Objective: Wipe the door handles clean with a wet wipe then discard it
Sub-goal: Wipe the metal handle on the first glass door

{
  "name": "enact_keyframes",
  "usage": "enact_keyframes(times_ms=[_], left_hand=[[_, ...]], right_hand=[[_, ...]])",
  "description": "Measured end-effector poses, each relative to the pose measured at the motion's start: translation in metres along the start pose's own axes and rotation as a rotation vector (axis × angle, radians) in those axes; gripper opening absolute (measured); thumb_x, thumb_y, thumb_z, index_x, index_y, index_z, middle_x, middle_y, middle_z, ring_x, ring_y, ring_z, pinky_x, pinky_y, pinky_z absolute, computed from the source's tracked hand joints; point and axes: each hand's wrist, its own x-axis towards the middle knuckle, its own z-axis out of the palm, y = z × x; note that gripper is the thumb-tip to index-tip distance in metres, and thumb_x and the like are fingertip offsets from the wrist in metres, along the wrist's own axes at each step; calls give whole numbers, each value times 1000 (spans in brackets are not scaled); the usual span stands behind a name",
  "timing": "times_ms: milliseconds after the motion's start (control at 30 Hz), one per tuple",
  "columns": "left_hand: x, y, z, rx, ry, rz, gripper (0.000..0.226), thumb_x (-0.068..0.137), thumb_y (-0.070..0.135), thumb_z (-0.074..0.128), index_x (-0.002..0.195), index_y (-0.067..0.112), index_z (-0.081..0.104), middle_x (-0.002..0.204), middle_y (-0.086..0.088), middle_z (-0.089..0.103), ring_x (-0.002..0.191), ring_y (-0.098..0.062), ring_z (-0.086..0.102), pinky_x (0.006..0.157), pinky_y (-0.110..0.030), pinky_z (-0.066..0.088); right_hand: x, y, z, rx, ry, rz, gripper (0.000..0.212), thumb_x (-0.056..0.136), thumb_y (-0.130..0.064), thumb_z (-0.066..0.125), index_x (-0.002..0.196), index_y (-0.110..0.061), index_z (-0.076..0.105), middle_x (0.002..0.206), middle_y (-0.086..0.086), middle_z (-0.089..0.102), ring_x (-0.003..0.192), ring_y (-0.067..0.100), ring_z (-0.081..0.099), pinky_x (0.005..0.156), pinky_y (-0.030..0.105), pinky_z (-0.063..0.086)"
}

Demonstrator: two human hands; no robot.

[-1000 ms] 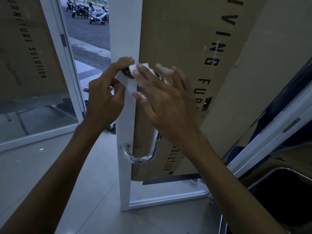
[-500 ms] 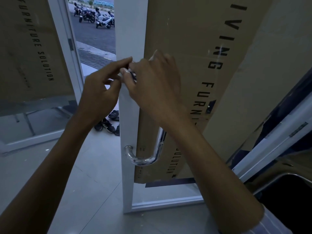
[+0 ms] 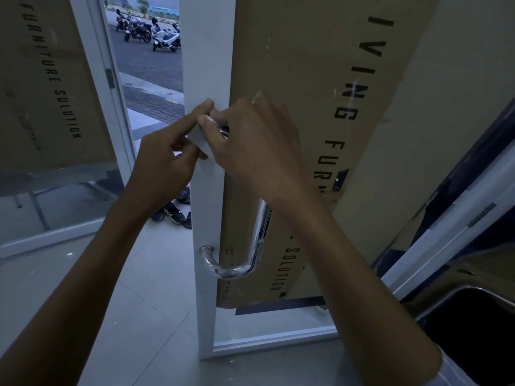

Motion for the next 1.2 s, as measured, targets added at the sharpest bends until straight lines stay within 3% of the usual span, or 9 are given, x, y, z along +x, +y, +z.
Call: enact_keyframes(times_ms=[133,267,367,433,567,733,900,1000,1200], left_hand=[[0,-3,2,-10,-4,3,49,108,9,50,156,18,45,146,-3,61,107,-3,64,99,-9,50],[-2,-2,1,-2,-9,-1,53,107,2,50,157,19,44,147,0,60,89,11,65,88,-3,48],[-3,-3,0,16,-8,0,60,102,-4,50,157,21,44,147,1,60,88,11,67,84,-2,48],[-4,-4,0,51,3,10,62,101,-4,52,157,20,44,139,-2,66,86,10,66,82,0,46],[-6,-4,3,97,14,42,65,98,-6,55,158,17,43,113,5,64,83,16,61,77,3,44],[-4,-8,5,134,10,76,65,100,2,60,159,19,40,140,0,65,87,11,63,85,1,45],[-6,-3,6,142,1,63,66,99,1,61,159,18,40,141,-6,66,87,16,61,81,3,42],[-7,-1,6,137,6,57,64,100,2,61,159,17,40,145,-5,63,86,4,63,84,2,42],[-6,8,-3,179,-36,66,69,100,1,56,163,19,32,149,8,51,114,-20,63,91,6,36]], right_hand=[[3,0,4,-33,7,-38,41,109,-49,42,117,-28,76,99,-4,73,109,18,58,82,28,29],[-7,3,6,-58,56,-72,40,108,-46,43,114,-28,78,89,-2,72,100,19,58,79,28,26],[-17,14,3,-73,109,-70,36,106,-46,45,118,-35,77,84,-4,71,94,19,58,84,30,30],[-17,13,4,-85,83,-91,38,106,-47,42,122,-36,74,92,-6,74,102,18,59,93,33,34],[-35,20,5,-137,55,-156,47,108,-49,37,144,-31,61,138,-15,68,127,19,56,114,39,32],[-49,28,8,-133,102,-110,50,108,-43,43,152,-23,55,149,-5,61,141,25,50,123,48,28],[-62,39,11,-74,150,-49,50,108,-41,44,155,-26,51,156,-8,55,142,26,49,124,50,28],[-67,31,15,-94,134,-45,52,109,-42,43,158,-25,47,159,-8,51,144,24,46,125,48,27],[-66,32,18,-58,165,-7,52,108,-42,46,158,-25,47,160,-6,50,145,27,46,125,49,27]])
